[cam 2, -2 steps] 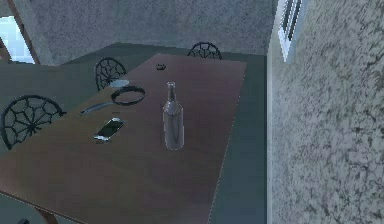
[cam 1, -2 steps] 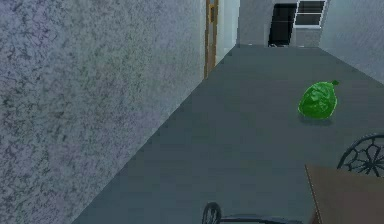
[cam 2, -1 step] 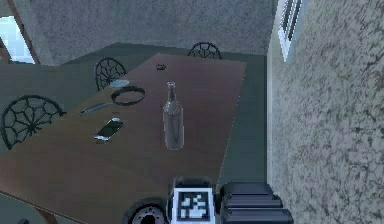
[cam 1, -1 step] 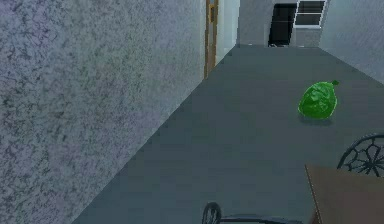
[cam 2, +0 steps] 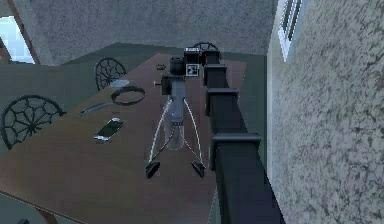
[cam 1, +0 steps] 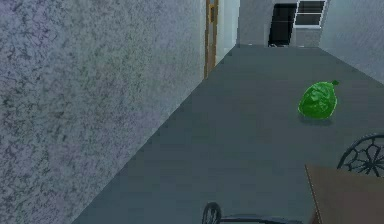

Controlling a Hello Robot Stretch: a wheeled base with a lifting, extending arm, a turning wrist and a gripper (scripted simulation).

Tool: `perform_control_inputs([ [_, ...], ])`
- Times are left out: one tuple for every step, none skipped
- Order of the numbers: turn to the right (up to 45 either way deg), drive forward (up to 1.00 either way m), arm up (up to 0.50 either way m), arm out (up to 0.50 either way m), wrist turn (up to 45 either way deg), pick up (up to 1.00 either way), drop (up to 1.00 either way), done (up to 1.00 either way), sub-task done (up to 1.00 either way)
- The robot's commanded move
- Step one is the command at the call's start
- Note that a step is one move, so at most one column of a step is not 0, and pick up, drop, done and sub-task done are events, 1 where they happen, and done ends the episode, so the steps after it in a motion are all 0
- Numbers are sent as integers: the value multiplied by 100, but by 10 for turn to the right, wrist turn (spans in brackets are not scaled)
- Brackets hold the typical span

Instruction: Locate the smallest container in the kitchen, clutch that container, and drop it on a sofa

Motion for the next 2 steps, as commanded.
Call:
perform_control_inputs([
  [0, 0, 0, 0, 450, 0, 0, 0, 0],
  [0, 0, 0, 0, 450, 0, 0, 0, 0],
])
